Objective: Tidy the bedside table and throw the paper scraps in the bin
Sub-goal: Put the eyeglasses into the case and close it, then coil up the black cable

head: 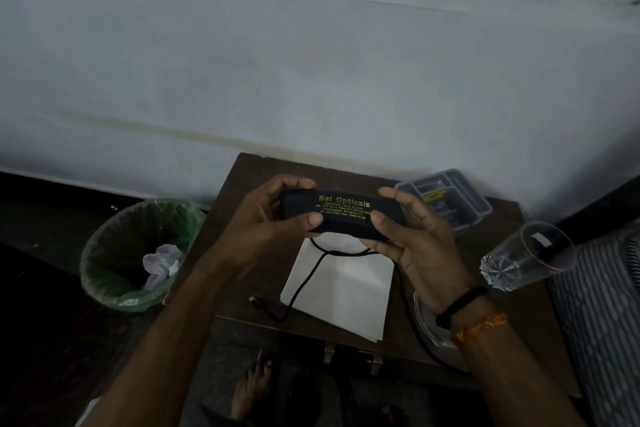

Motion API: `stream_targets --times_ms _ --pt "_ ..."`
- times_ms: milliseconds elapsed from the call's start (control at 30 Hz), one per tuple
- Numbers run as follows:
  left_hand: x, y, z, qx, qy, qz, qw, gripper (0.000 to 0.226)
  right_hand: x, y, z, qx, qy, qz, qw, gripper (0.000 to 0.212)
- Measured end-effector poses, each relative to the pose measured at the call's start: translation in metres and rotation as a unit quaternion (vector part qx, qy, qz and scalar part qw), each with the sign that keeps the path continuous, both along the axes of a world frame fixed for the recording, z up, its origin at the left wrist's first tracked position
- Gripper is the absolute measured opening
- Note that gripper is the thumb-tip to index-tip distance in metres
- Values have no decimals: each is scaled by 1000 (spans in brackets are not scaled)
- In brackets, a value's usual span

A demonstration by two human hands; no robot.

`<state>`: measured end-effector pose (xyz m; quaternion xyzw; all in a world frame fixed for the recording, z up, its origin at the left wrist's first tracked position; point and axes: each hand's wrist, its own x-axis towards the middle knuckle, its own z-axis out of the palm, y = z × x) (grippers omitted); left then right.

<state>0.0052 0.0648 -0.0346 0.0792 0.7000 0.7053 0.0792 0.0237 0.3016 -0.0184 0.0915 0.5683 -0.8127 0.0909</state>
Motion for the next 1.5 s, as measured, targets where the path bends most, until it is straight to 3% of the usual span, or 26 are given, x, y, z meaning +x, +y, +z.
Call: stream_targets --times_ms 167,267,367,433,567,833,1133,1500 --pt "-4 -19 -10 -216 115 -12 970 72 -3 -11 -9 35 8 32 999 47" --pt "-5 -27 -15 -351 189 -36 917 74 -4 -20 -19 69 20 54 996 47" --pt "-9 -30 -19 -412 223 -59 882 75 -5 -30 -27 94 28 71 993 48" --pt "-14 -36 -23 -424 220 -50 877 76 -6 -35 -32 135 43 66 988 53" --pt "-32 -56 -38 -450 189 -13 872 81 -8 -34 -37 316 81 18 945 52" --pt "-88 -71 -51 -488 138 31 861 81 -3 -21 -27 314 136 -46 939 12" --pt "-120 -75 -56 -459 42 64 885 79 -4 -7 -29 359 175 -51 915 31" --pt "-118 -70 -50 -494 38 59 866 83 1 16 -30 388 176 -68 902 12"
